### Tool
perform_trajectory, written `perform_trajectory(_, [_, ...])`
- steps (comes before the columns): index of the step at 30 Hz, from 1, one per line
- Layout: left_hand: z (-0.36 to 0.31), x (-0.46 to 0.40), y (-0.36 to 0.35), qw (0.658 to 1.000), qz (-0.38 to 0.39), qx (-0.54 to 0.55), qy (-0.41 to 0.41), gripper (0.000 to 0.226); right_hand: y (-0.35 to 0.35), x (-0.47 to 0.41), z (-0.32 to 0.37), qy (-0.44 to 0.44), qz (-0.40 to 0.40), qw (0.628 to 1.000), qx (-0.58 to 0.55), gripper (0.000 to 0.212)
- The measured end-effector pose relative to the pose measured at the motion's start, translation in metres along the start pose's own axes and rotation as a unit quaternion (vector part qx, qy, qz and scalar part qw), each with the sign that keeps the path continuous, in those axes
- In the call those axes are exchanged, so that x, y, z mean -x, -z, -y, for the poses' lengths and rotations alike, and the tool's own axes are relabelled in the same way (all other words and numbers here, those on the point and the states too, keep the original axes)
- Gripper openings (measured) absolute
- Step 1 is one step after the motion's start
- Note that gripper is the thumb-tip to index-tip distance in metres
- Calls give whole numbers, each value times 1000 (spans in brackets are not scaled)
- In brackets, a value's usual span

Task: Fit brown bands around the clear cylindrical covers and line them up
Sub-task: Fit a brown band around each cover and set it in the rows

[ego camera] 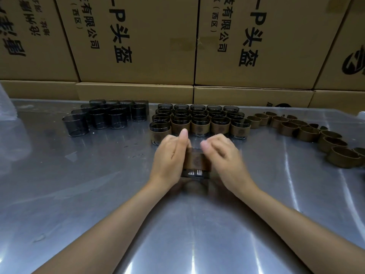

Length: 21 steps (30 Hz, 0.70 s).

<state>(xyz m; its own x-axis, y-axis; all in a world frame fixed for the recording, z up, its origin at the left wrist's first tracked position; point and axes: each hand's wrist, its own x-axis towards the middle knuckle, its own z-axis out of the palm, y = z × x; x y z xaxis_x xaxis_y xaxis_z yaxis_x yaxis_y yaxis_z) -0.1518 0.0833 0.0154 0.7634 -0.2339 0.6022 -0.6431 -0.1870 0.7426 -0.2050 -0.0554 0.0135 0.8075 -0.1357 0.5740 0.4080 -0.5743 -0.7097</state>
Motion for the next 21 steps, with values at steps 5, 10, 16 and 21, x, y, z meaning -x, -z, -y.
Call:
perform_trajectory(5, [15, -9, 10, 999, 2, -44, -8, 44, -1, -1, -14, 13, 101, 983, 150, 24])
perform_trajectory(10, [32, -22, 18, 986, -105, -33, 125, 26, -12, -21, -23, 0, 73, 974, 216, 24])
perform_trajectory(16, [58, -41, 30, 964, -108, -44, 238, 68, -30, -57, -36, -103, 55, 963, 242, 66])
perform_trajectory(21, [68, -54, 32, 967, -65, -53, 239, 84, -39, -72, -44, -139, 61, 946, 285, 72])
